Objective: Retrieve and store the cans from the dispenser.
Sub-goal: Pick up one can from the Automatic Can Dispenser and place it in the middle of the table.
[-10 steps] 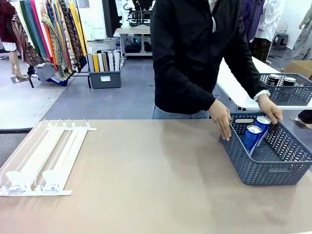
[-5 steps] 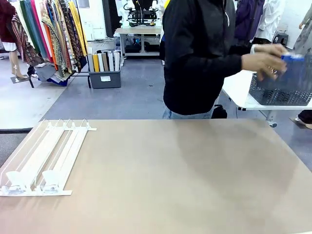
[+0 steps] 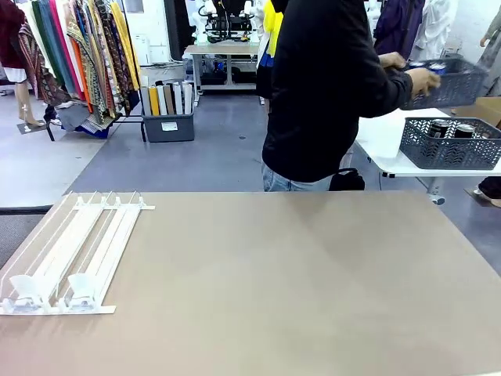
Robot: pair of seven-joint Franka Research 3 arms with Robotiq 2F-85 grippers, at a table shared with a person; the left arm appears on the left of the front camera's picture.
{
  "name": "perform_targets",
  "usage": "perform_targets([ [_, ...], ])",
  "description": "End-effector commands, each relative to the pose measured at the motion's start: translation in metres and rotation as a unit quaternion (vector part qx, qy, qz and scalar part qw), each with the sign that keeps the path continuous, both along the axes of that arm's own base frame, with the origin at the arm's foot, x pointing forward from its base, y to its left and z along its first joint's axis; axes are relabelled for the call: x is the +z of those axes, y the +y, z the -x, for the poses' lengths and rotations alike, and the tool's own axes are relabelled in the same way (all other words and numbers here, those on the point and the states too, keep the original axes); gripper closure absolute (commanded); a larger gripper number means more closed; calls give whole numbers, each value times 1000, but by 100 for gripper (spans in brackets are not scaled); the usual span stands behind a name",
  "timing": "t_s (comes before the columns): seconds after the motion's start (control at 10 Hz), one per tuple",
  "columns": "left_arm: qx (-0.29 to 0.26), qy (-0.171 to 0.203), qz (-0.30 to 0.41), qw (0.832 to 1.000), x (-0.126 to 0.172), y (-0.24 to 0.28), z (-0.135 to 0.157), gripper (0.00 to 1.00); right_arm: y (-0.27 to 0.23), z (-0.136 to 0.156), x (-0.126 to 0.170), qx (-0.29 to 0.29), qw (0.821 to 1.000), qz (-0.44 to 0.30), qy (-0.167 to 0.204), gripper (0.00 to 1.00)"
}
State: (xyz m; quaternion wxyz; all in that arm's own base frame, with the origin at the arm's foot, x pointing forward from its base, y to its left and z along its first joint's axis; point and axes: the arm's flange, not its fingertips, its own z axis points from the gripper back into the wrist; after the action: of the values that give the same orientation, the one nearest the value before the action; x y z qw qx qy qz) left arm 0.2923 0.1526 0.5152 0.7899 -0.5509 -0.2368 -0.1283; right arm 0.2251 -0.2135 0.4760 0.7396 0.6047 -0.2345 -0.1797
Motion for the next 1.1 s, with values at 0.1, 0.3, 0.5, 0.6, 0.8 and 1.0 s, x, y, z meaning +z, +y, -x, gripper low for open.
perform_targets([
  [0.1,2,-1,10,1000,4,0,0,0,0,-1,2,0,1000,-3,-17,0],
  [0.3,2,-1,10,1000,4,0,0,0,0,-1,2,0,1000,-3,-17,0],
  [0.5,2,-1,10,1000,4,0,0,0,0,-1,2,0,1000,-3,-17,0],
  [0.6,2,-1,10,1000,4,0,0,0,0,-1,2,0,1000,-3,-17,0],
  [0.8,2,-1,10,1000,4,0,0,0,0,-1,2,0,1000,-3,-17,0],
  [1.0,2,-1,10,1000,4,0,0,0,0,-1,2,0,1000,-3,-17,0],
])
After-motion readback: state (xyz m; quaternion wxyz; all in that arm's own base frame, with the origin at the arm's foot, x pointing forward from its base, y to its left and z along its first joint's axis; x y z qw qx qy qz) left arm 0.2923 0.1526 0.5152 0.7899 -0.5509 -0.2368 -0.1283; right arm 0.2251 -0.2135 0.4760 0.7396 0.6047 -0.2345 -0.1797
